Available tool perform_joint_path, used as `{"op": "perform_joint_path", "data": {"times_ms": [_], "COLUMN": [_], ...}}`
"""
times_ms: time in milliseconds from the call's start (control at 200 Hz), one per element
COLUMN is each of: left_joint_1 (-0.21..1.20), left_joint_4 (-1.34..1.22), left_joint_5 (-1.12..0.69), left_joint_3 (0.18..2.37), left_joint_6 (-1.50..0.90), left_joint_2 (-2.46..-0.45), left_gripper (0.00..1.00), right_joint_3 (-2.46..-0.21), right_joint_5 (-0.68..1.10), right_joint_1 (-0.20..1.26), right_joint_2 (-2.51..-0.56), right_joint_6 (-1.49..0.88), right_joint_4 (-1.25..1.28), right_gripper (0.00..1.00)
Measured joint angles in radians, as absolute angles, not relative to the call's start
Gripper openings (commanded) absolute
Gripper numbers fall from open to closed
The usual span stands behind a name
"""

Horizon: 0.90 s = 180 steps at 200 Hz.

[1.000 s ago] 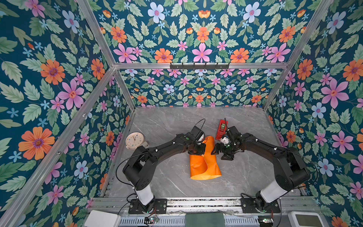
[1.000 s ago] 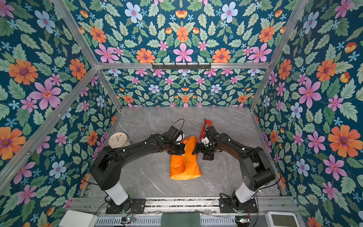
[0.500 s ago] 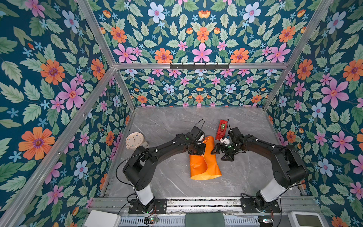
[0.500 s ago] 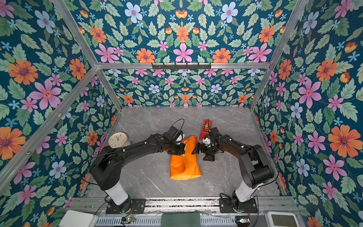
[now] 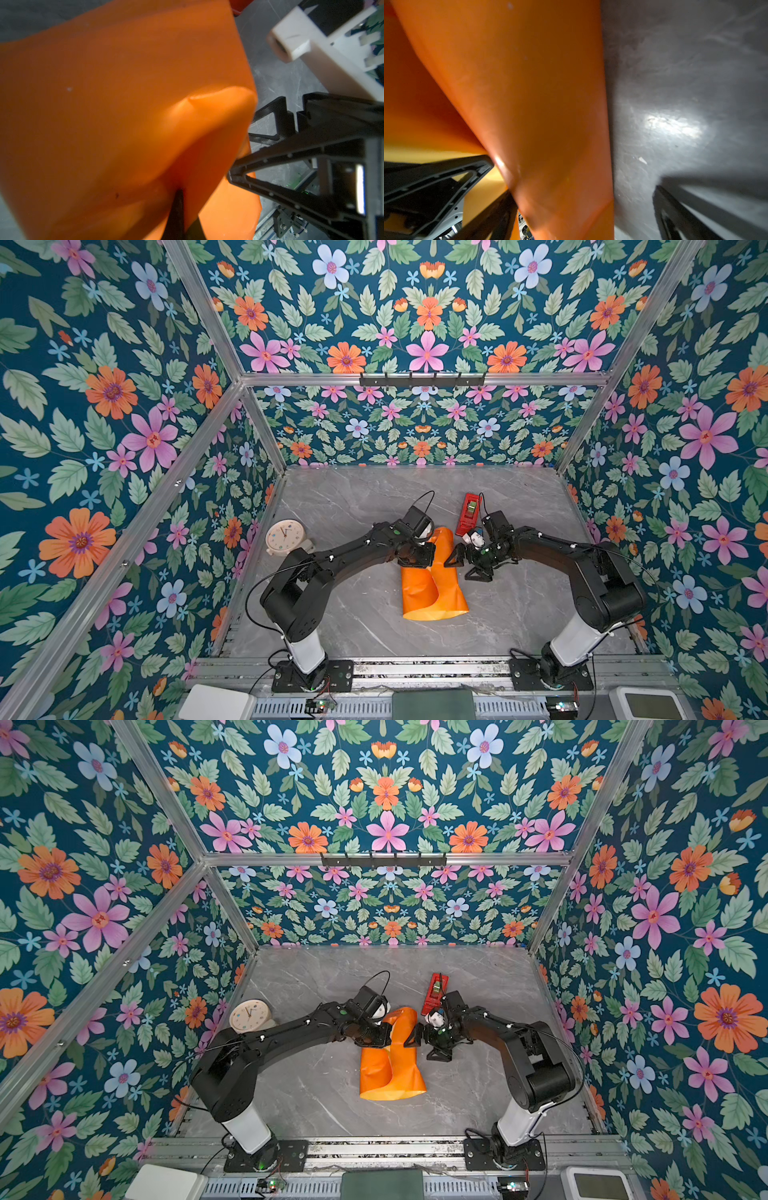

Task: Wrap a gift box in wrapping paper
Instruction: Second fold the wrapping paper around the gift box.

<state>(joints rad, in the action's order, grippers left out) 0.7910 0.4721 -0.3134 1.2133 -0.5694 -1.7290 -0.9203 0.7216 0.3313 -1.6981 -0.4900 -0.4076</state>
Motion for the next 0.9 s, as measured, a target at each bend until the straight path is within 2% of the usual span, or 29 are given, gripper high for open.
{"op": "perform_joint_path", "data": {"times_ms": [900], "left_joint_1": [0.794], "left_joint_4": [0.494], "left_joint_5": [-0.413], "left_joint_3": [1.332], "left_joint_6": [-0.599], "left_joint_2": [-1.772], "left_gripper": [0.0], "right_joint_3": [-0.923], "right_joint_5": [0.715], "right_joint_1": [0.332], "right_joint_2": [-1.702], "right_joint_6": [-0.48], "right_joint_4": [-0.421], "right_gripper": [0.96]}}
